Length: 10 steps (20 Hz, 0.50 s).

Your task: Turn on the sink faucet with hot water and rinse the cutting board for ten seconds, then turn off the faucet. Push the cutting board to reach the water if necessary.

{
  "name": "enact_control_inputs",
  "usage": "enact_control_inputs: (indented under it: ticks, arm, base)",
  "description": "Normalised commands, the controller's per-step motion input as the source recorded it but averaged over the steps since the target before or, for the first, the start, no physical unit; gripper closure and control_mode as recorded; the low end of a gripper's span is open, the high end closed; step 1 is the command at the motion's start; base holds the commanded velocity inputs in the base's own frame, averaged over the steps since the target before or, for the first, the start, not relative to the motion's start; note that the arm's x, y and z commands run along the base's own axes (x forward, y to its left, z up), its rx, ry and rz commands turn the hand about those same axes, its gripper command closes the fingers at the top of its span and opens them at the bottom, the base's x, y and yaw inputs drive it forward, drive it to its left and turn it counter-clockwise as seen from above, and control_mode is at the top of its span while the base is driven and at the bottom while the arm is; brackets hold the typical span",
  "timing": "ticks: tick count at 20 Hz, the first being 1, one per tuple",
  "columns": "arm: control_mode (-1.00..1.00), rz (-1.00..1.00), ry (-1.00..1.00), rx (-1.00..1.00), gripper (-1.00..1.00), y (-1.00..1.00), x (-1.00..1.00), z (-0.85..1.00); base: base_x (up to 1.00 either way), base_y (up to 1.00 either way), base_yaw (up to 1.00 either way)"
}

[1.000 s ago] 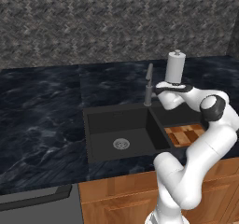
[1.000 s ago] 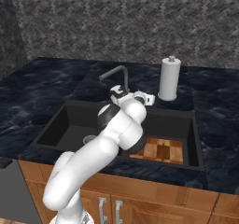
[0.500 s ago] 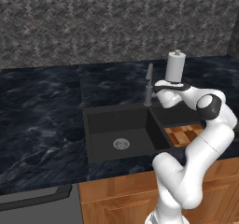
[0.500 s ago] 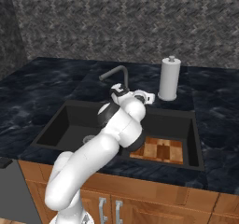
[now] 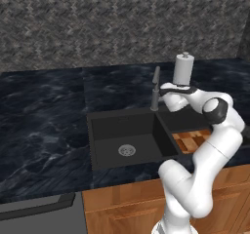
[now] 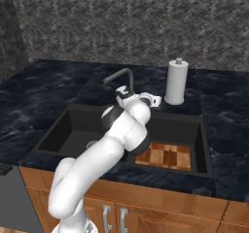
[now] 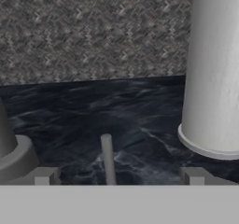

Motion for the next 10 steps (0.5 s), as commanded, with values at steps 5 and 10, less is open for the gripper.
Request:
enact_control_inputs:
  ticks: [5, 10]
  arm:
    - [-1.00, 0.00, 0.00, 0.00, -1.00, 0.00, 0.10, 0.00]
    - [-1.00, 0.00, 0.00, 0.00, -1.00, 0.00, 0.08, -0.01]
  base:
    - [0.00, 0.00, 0.00]
    - [0.00, 0.00, 0.00]
